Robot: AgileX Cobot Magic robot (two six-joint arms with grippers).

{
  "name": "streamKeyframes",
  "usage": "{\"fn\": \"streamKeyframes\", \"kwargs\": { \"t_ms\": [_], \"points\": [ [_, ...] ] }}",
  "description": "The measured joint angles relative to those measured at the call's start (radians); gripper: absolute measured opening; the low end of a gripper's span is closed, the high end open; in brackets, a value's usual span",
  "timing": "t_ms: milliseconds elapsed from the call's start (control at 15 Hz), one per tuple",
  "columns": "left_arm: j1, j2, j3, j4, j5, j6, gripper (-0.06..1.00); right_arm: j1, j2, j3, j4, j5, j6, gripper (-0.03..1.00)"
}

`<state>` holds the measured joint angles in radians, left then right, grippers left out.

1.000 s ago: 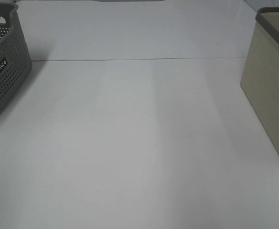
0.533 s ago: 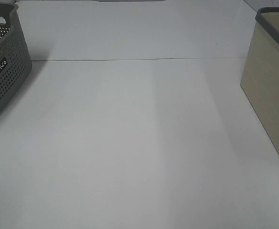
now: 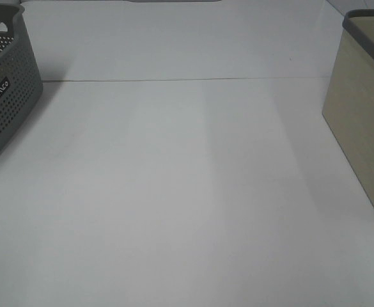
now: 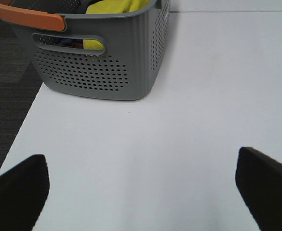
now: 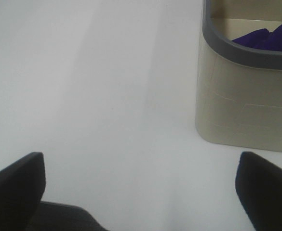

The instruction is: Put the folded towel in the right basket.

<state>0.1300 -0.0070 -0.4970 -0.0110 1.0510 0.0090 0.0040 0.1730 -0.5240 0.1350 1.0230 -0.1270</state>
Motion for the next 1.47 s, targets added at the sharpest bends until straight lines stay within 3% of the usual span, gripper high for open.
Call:
{"fn": "streamKeyframes", "kwargs": {
  "t_ms": [467, 1467],
  "points": [
    [0.0, 0.0, 0.0, 0.0, 0.0, 0.0, 0.99, 0.035, -0.171, 0.0, 0.003, 0.002, -0.013, 0.98],
    [0.0, 0.0, 0.0, 0.001, 0.0, 0.0, 0.99, 0.035, -0.177, 0.02, 0.003, 0.028, -0.012, 0.98]
  ]
}}
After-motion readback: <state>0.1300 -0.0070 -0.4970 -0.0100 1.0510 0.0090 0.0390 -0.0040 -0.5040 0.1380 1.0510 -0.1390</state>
